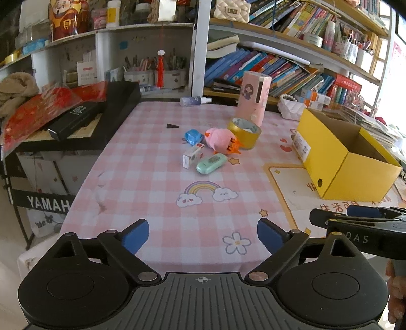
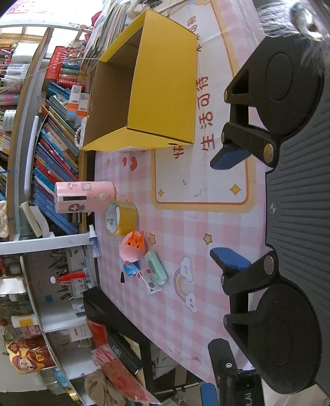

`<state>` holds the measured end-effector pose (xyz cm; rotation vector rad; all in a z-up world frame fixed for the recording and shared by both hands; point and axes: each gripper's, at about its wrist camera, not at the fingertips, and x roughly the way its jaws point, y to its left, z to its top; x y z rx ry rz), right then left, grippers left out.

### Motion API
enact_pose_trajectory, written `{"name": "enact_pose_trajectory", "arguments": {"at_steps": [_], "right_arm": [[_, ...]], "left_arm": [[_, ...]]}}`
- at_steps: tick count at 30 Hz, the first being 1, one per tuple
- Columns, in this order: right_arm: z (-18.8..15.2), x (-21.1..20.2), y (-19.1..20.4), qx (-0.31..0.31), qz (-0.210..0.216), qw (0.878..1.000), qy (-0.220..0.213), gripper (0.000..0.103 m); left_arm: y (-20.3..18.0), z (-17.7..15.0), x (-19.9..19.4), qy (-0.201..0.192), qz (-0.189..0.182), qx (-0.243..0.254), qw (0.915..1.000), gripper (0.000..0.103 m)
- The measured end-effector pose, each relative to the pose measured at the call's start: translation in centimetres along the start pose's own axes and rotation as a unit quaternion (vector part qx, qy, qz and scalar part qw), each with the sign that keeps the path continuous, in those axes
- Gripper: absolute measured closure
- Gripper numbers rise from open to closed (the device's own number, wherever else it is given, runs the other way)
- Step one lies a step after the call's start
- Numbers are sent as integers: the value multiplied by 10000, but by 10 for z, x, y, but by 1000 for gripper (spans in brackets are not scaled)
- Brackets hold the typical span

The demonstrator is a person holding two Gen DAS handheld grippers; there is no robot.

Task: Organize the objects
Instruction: 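Move both open tools away from the box back over the table, then grasp the white red-labelled box with the left tool while the right tool grasps the pink chick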

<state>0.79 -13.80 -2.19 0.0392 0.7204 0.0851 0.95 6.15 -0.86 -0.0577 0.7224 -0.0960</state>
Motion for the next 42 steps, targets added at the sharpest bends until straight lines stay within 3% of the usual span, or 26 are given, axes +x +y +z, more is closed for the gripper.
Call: {"name": "enact_pose_trajectory", "arguments": {"at_steps": [9, 32, 42], "right_arm": [[28, 35, 3, -160, 112, 9998, 42, 26], [102, 147, 14, -315, 671, 9970, 241, 29], [130, 180, 3, -32, 634, 9976, 291, 29]], "left_arm": [[4, 18, 30, 16, 137, -157, 9998, 4], [13, 75, 120, 210, 594, -61, 9980, 6], [13, 102, 179, 507, 318, -64, 9982, 42]]}}
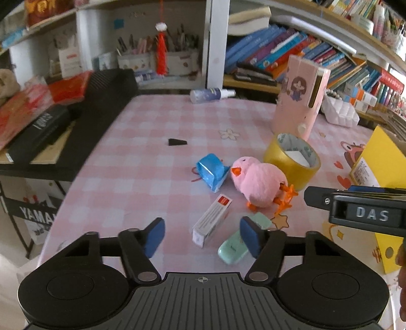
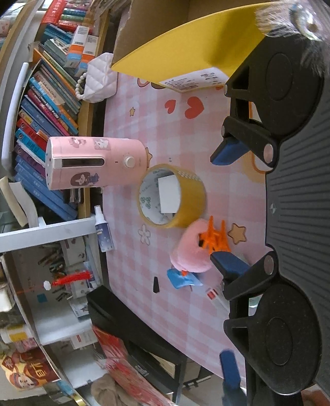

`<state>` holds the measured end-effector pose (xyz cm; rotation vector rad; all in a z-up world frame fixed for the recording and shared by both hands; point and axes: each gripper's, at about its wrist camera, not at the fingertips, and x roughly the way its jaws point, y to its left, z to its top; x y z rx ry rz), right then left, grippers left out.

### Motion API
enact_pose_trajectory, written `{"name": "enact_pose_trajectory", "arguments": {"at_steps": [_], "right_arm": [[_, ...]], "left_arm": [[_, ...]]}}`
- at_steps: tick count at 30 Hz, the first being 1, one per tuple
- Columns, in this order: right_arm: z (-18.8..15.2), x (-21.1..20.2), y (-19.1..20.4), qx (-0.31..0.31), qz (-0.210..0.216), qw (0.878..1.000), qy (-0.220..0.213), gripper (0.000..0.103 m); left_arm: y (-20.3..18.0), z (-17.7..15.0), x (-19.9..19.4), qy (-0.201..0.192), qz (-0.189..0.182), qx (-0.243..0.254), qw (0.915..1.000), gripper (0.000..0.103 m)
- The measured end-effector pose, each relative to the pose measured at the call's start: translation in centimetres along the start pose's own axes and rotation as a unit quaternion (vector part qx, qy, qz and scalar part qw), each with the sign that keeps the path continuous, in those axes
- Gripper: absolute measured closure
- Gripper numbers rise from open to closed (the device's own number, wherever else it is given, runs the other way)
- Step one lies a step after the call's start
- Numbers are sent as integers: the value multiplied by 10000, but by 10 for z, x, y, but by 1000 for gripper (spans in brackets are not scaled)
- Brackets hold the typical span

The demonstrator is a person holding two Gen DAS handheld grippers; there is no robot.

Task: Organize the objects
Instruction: 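Grasp the white red-labelled box with the left tool while the right tool grasps the pink chick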

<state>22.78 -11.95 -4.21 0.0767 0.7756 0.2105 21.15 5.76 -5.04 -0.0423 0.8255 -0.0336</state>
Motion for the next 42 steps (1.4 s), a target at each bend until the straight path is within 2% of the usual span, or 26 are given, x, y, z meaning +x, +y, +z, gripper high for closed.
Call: {"name": "enact_pose_trajectory", "arguments": {"at_steps": [3, 8, 15, 22, 30, 32, 33, 37, 42], "right_arm": [[5, 7, -1, 20, 93, 9999, 47, 29], [11, 17, 0, 70, 296, 9995, 128, 29], [15, 35, 8, 22, 441, 9986, 276, 29], [19, 58, 18, 8, 617, 9969, 495, 30], [21, 82, 25, 87, 736, 9947, 715, 33], [20, 82, 28, -15, 685, 9955, 655, 42], [20, 83, 29, -96, 692, 9956, 630, 44], [20, 78, 23, -73, 793, 9950, 605, 45], [19, 52, 15, -14, 804, 9959, 403, 45]], "left_arm": [[-4, 5, 16, 129, -39, 122, 9998, 49], [-9, 9, 36, 285, -19, 193, 9994, 52], [-11, 8, 44, 403, -129, 368, 9984, 90], [8, 6, 26, 406, -154, -45, 9990, 90], [17, -3, 6, 447, -163, -248, 9986, 90], [18, -4, 5, 462, -167, -294, 9984, 90], [19, -4, 3, 457, -168, -309, 9983, 90], [20, -1, -4, 348, -161, -333, 9987, 90], [22, 2, -17, 198, -191, -390, 9989, 90]]}}
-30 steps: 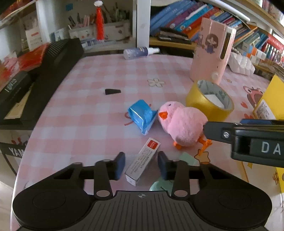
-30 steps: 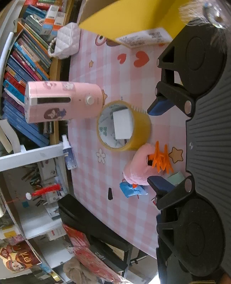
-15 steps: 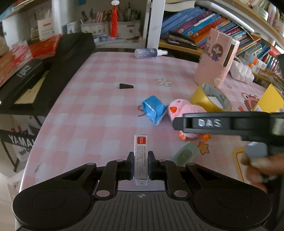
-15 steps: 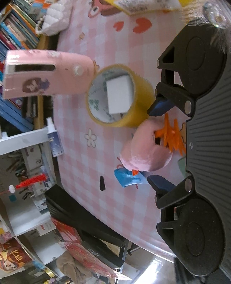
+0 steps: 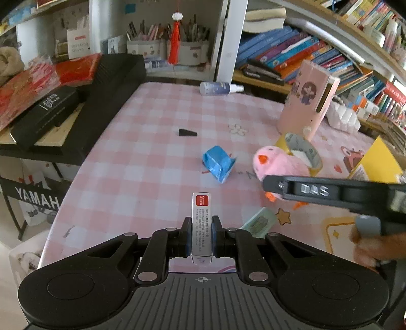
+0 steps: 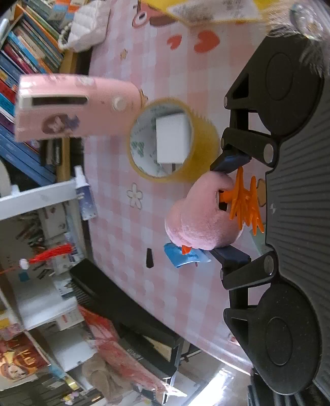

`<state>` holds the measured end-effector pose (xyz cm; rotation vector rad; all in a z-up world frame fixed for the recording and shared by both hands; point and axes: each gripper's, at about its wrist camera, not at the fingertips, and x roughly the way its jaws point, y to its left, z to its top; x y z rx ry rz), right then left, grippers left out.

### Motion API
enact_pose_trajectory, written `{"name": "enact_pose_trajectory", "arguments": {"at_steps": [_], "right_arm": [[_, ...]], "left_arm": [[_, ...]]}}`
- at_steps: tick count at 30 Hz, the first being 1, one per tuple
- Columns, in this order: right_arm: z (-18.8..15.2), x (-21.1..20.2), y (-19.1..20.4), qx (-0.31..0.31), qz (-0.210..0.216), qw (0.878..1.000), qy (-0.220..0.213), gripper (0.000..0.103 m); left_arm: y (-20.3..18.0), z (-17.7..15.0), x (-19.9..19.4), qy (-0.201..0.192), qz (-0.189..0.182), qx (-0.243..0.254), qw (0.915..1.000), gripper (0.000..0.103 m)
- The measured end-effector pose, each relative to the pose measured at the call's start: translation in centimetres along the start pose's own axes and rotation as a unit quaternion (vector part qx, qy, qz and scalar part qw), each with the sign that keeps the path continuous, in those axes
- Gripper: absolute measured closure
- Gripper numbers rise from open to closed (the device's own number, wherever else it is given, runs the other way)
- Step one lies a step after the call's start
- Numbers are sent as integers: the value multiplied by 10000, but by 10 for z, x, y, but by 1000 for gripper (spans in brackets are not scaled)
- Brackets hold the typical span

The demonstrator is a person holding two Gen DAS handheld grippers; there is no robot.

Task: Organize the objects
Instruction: 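Grasp the white red-labelled box with the left tool while the right tool grasps the pink chick, then carry the white box with the left tool while the right tool carries the chick toward the yellow box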

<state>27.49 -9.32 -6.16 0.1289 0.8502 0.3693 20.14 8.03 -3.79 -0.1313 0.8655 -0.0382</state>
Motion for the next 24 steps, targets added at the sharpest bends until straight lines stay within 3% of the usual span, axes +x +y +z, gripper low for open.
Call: {"name": "enact_pose_trajectory", "arguments": {"at_steps": [11, 24], "right_arm": [[-18, -67, -4, 15, -129, 9993, -344, 45], [-69, -121, 14, -149, -413, 9976, -528, 45]], "left_arm": [[-4, -13, -42, -268, -264, -82, 9993, 90], [-11, -51, -81, -385, -539, 97, 9978, 90]]}}
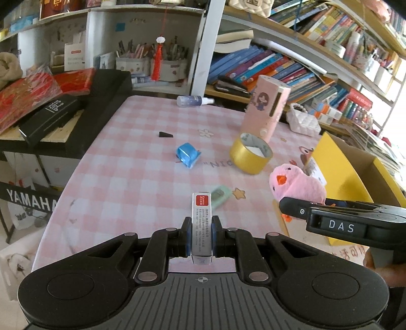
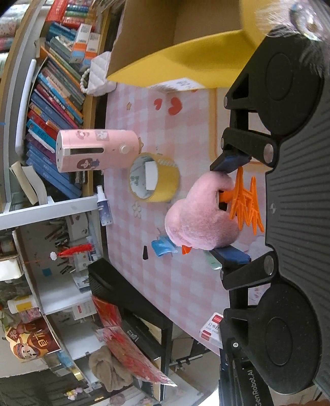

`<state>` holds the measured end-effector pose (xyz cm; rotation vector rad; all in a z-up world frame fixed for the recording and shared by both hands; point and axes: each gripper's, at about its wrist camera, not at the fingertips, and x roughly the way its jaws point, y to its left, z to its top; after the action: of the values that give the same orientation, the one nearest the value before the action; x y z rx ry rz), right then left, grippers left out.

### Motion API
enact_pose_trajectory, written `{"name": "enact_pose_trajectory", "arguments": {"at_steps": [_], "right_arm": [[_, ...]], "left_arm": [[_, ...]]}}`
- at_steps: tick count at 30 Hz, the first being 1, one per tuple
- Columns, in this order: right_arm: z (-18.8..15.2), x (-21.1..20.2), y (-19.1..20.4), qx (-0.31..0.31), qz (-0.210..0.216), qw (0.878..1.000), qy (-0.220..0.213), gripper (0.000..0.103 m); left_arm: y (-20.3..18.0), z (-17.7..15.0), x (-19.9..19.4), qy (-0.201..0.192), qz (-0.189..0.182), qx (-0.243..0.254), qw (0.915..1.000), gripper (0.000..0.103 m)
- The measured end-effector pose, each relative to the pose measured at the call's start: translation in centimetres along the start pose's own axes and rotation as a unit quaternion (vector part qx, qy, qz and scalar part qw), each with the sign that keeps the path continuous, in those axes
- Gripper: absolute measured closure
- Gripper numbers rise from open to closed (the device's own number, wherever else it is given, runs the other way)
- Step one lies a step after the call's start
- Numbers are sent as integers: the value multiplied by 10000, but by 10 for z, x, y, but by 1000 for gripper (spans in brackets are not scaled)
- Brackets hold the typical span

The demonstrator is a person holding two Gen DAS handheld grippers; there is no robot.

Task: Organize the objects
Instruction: 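Carry the white box with the left tool while the right tool carries the chick toward the yellow box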

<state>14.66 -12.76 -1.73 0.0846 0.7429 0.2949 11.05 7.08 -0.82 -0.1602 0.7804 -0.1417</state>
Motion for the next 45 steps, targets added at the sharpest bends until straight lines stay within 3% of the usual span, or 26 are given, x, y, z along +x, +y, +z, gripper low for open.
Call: {"name": "enact_pose_trajectory", "arguments": {"at_steps": [28, 45], "right_arm": [[-94, -104, 26, 567, -492, 9971, -83, 45], [-139, -144, 18, 1018, -897, 9906, -144, 45]], "left_arm": [[-17, -75, -85, -1, -504, 577, 9971, 90], [-44, -102, -97, 152, -988, 1093, 9890, 90]]}}
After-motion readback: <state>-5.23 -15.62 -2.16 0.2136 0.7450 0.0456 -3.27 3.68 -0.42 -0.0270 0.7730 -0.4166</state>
